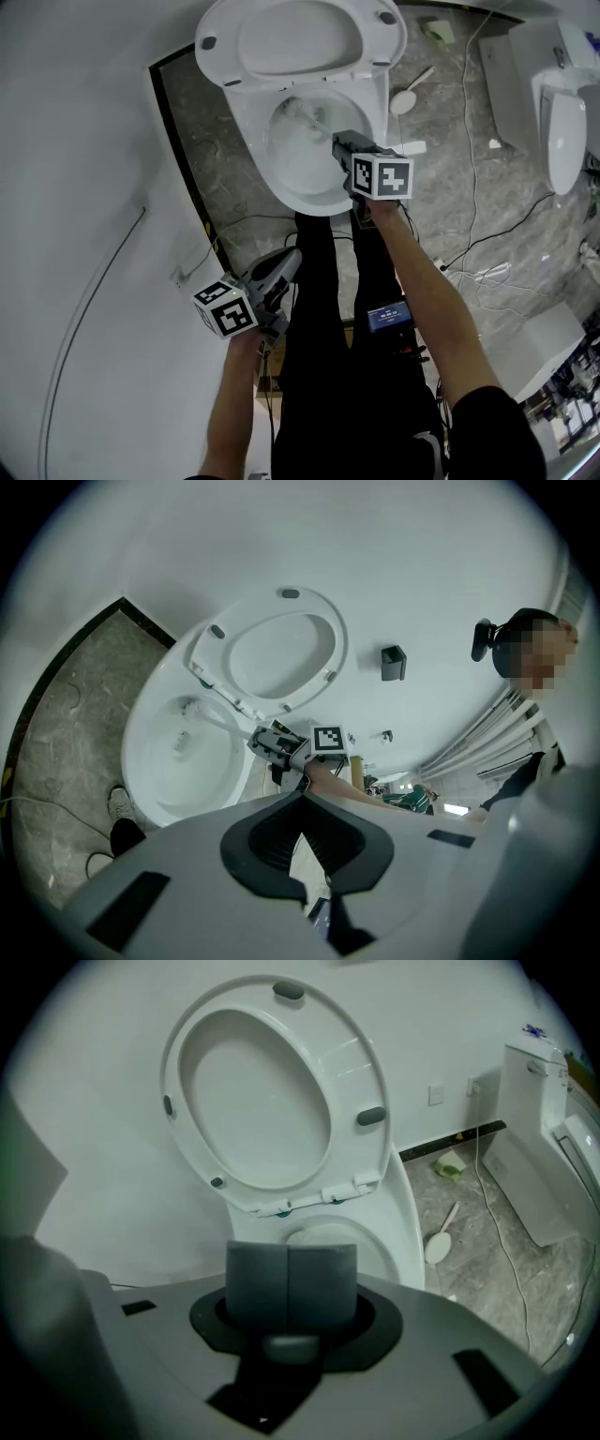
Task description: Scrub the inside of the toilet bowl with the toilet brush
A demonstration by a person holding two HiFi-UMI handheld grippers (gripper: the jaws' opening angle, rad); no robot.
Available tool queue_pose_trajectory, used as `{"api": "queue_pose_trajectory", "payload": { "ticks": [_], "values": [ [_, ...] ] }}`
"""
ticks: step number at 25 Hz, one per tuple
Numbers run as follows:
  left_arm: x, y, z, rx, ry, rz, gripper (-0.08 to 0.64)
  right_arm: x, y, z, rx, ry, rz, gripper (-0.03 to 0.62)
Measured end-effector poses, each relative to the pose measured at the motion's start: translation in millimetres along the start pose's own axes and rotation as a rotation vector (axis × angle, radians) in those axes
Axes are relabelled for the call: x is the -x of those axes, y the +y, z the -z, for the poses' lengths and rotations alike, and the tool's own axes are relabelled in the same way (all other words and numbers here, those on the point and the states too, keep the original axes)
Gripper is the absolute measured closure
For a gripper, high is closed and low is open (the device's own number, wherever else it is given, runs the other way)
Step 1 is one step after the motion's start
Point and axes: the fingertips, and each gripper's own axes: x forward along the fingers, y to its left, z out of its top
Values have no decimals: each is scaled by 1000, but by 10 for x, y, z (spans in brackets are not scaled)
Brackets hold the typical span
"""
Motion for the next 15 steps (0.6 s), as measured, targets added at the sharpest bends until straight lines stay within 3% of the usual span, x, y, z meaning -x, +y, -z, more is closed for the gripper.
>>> {"api": "queue_pose_trajectory", "payload": {
  "ticks": [8,15],
  "values": [
    [-32,-18,25,-1,9,2,549,116,-263,5,-43,-28,43,433],
    [-76,-6,53,3,12,4,549,164,-445,111,-20,-11,105,433]
  ]
}}
